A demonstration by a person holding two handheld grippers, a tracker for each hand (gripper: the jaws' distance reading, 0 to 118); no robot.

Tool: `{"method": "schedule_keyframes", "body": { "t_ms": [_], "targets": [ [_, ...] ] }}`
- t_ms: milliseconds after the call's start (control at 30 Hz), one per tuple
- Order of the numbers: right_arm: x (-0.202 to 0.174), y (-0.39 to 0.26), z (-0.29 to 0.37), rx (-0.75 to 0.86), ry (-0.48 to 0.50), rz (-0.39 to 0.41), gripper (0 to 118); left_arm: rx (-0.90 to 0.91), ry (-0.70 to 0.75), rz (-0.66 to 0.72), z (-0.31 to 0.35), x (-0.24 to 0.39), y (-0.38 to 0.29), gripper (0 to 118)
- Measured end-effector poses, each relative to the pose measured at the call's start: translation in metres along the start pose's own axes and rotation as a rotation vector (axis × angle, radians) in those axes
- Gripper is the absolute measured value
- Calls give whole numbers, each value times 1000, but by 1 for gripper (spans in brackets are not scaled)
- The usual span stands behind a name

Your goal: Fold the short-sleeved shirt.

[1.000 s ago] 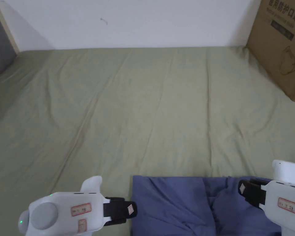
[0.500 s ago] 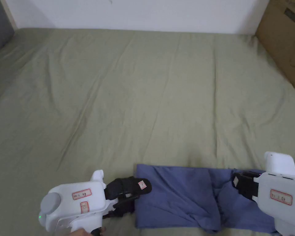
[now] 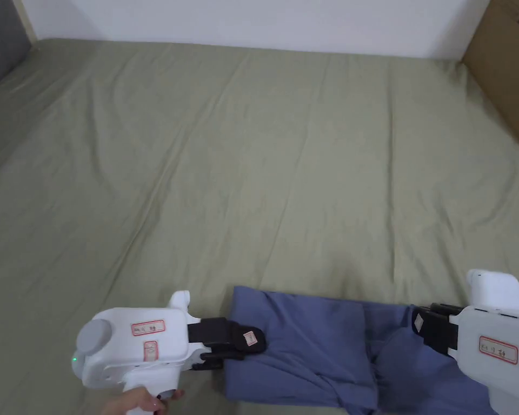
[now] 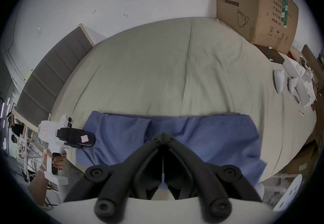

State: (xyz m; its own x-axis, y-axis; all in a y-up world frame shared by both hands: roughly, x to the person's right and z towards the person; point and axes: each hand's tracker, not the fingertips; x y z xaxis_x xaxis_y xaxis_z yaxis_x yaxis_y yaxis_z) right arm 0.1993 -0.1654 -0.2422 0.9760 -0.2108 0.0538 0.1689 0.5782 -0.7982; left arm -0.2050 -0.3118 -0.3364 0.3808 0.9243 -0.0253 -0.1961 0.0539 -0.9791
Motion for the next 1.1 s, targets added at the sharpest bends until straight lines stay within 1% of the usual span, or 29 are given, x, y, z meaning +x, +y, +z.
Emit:
{"method": "schedule_keyframes", "body": {
  "t_ms": [67, 167, 267, 300, 433, 567, 600, 667, 700, 733, 767, 800, 867, 1000, 1033, 1100],
  "targets": [
    [0, 2, -1, 2, 1, 1, 0, 25, 35, -28, 28, -4, 8, 9],
    [-4, 5, -1, 0, -7, 20, 0, 47, 78, -29, 81, -15, 22, 9],
    [-5, 5, -1, 7, -3, 21, 0, 84, 170, -75, 138, -25, 32, 9],
    [-6, 4, -3, 6, -2, 15, 0, 99, 219, -60, 155, -27, 35, 9],
    [-8, 1, -12, -11, 2, 10, 0, 122, 306, -45, 190, -18, 34, 9],
    [-8, -4, -17, -27, 10, 6, 0, 132, 329, -58, 186, 4, 26, 9],
    [-7, -5, -16, -26, 16, 4, 0, 135, 349, -63, 183, 12, 24, 9],
    [-5, -5, -14, -26, 22, 5, 0, 133, 434, -86, 178, 29, 23, 9],
    [-3, -6, -12, -23, 23, 6, 0, 133, 473, -75, 174, 40, 21, 9],
    [0, -6, -10, -20, 21, 4, 0, 135, 482, -54, 170, 51, 19, 9],
    [4, -6, -9, -15, 18, -1, 0, 137, 474, -61, 168, 61, 17, 9],
    [9, -7, -8, -11, 18, -10, 0, 134, 487, -91, 163, 77, 14, 9],
    [19, -8, -5, -4, 15, -32, 0, 136, 507, -198, 148, 112, 8, 9],
    [38, -9, 2, 12, 0, -63, 0, 107, 540, -227, 110, 162, 6, 9],
    [43, -10, 4, 17, -1, -73, 0, 92, 544, -252, 96, 171, 6, 9],
    [52, -12, 8, 27, -5, -89, 0, 43, 545, -343, 66, 189, 4, 9]
  ]
}}
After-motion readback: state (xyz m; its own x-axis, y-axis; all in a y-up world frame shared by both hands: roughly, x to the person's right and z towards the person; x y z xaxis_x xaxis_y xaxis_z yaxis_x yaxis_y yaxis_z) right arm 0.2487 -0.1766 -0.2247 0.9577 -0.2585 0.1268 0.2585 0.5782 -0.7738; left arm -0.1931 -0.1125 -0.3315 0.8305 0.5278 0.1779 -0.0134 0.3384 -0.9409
